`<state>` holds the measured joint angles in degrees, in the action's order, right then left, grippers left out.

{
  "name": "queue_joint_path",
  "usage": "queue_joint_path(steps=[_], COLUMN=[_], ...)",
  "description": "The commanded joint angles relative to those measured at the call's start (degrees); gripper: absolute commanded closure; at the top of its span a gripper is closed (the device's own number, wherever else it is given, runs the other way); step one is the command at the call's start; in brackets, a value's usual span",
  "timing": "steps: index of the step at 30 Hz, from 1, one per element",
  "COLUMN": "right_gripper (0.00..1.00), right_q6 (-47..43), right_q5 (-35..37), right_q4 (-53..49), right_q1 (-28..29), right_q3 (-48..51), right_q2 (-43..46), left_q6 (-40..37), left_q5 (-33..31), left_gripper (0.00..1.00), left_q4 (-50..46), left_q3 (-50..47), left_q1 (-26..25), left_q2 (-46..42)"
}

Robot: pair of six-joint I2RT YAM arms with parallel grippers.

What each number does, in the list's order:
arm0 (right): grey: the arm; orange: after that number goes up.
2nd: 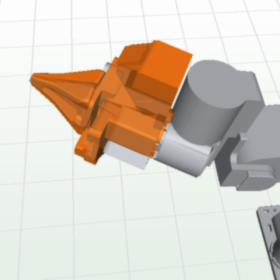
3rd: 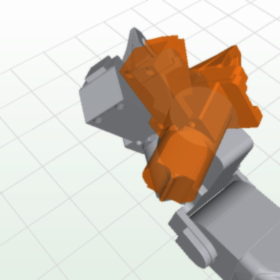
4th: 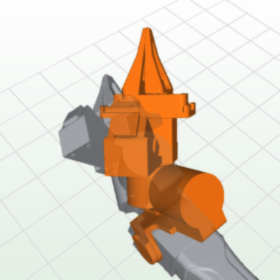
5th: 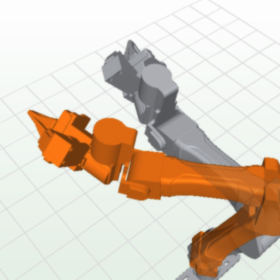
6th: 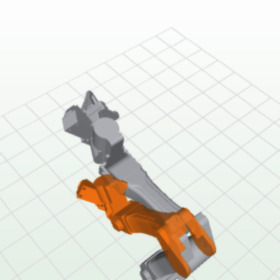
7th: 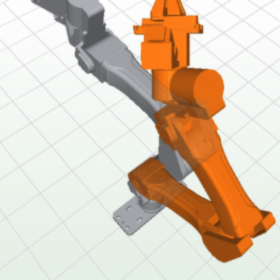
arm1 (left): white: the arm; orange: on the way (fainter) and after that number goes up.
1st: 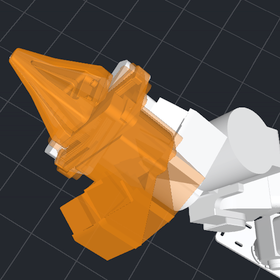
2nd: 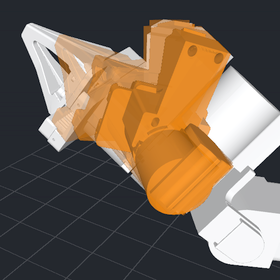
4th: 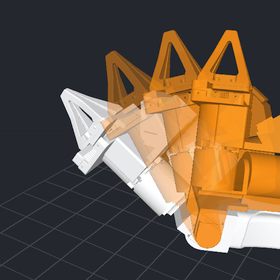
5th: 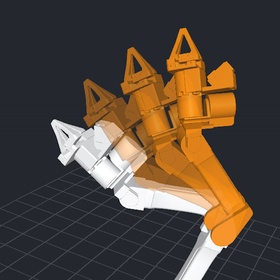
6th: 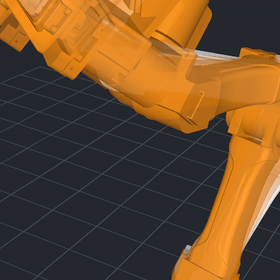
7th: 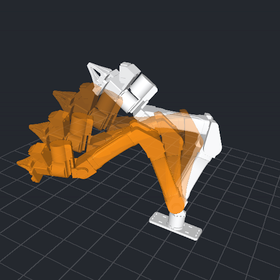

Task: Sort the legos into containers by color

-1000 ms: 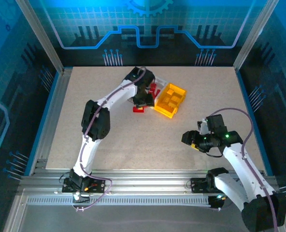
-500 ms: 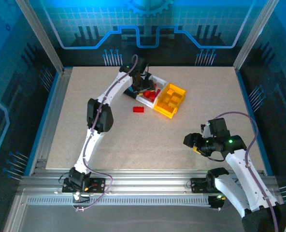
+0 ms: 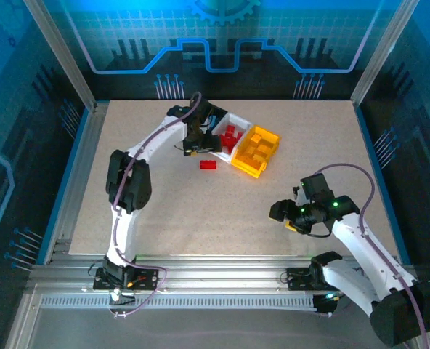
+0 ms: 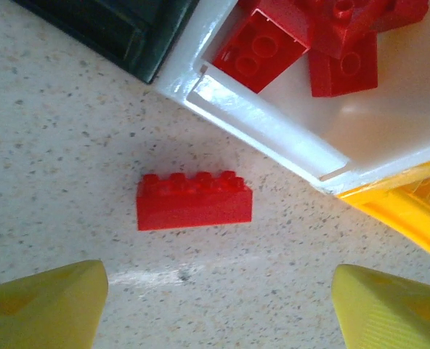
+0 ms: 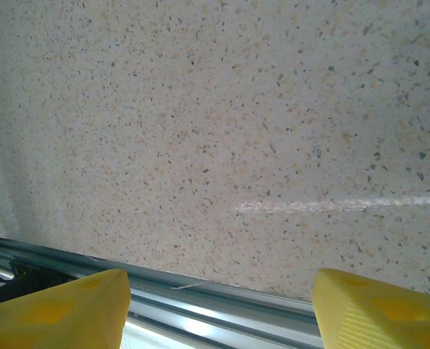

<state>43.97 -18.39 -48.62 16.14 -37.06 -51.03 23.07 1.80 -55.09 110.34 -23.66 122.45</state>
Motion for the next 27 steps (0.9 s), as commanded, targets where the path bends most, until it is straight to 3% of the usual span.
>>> queue_joint_path(steps=[1, 12, 27], right_gripper=[0.31, 0.31, 0.31], right_q6=[0.6, -1.3, -0.5], right_q5=[0.7, 0.6, 0.8], right_q4=[0.9, 1.2, 0.9], right_q1=[0.8, 1.1, 1.3], right_q3=[-1.1, -1.3, 0.1], right_q2=[-0.7, -4.3, -1.2], left_q6=[-3.7, -5.2, -2.1], left_q5=[-2.4, -2.2, -3.0], left_gripper=[0.18, 0.17, 0.14], left_q4=[0.4, -0.2, -2.2], left_q3=[-2.1, 0.1, 4.6], left_q1=[0.2, -1.0, -3.5], left_q2=[0.8, 5.5, 12.0])
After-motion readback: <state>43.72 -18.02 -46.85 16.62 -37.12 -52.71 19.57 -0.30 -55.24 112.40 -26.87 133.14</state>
